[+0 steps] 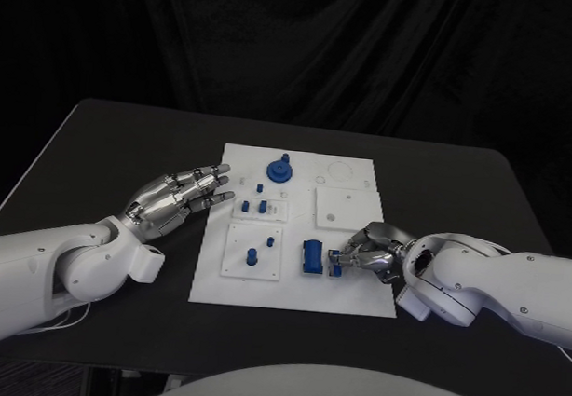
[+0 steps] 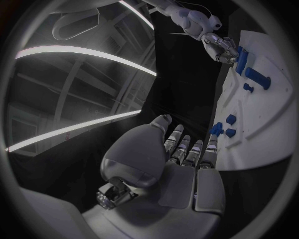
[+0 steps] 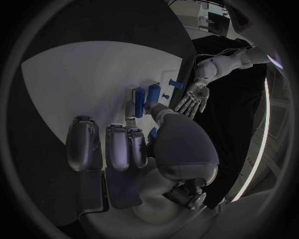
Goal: Assemble the parts on the task board
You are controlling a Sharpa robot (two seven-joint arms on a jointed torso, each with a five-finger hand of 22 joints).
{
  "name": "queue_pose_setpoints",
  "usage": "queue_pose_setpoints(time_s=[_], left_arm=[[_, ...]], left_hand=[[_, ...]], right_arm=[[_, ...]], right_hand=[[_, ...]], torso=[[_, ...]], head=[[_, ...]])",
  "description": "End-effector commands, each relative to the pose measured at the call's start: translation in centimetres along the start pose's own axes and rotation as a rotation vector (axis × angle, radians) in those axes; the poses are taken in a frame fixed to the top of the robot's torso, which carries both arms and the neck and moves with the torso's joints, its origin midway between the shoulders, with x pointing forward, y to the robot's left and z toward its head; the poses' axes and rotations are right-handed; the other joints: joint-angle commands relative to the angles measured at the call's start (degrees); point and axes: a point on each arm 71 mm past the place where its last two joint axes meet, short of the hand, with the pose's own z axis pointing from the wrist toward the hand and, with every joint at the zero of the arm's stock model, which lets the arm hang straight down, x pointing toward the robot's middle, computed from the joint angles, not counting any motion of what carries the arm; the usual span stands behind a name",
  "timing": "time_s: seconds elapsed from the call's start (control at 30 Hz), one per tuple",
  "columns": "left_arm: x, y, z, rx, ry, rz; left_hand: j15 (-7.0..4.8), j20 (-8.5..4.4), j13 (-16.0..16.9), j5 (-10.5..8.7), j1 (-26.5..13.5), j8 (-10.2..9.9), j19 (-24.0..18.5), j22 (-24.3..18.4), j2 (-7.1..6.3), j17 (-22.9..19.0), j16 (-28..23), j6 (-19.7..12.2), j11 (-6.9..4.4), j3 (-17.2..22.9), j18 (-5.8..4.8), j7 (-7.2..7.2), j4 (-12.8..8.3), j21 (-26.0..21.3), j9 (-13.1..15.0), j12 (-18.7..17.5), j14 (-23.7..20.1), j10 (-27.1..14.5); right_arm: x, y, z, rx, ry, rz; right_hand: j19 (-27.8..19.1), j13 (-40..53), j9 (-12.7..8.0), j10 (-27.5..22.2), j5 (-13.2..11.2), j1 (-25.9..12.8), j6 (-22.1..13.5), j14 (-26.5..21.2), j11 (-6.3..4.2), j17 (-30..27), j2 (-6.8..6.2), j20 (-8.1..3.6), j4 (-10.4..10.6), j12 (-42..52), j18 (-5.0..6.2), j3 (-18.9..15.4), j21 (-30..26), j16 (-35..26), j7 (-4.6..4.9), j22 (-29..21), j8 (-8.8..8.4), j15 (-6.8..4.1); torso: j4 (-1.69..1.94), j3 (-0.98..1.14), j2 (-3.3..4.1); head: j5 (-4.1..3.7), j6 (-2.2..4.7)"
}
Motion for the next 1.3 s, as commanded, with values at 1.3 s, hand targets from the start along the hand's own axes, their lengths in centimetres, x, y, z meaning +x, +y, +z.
queue_pose_setpoints(time_s=[1.3], left_arm=[[0.0, 0.0, -0.2, 0.004, 0.008, -0.014]], left_hand=[[-0.14, 0.0, 0.04, 0.15, -0.39, 0.31, 0.16, -0.09, 0.31, 0.05, 0.39, 0.09, 0.38, 0.49, -0.46, 0.17, 0.01, 0.19, 0.06, 0.24, -0.11, 0.11]], right_arm=[[-0.3, -0.4, -1.3, -0.039, -0.049, -0.104]], right_hand=[[2.08, 15.07, 5.43, 5.88, -10.22, -1.02, -0.48, 3.55, -1.47, 1.0, 1.86, -0.75, 4.68, 0.16, 0.83, -11.53, -0.47, 0.01, -1.55, 10.99, 9.85, -1.13]], torso=[[-0.1, 0.15, -0.17]], head=[[0.27, -0.01]])
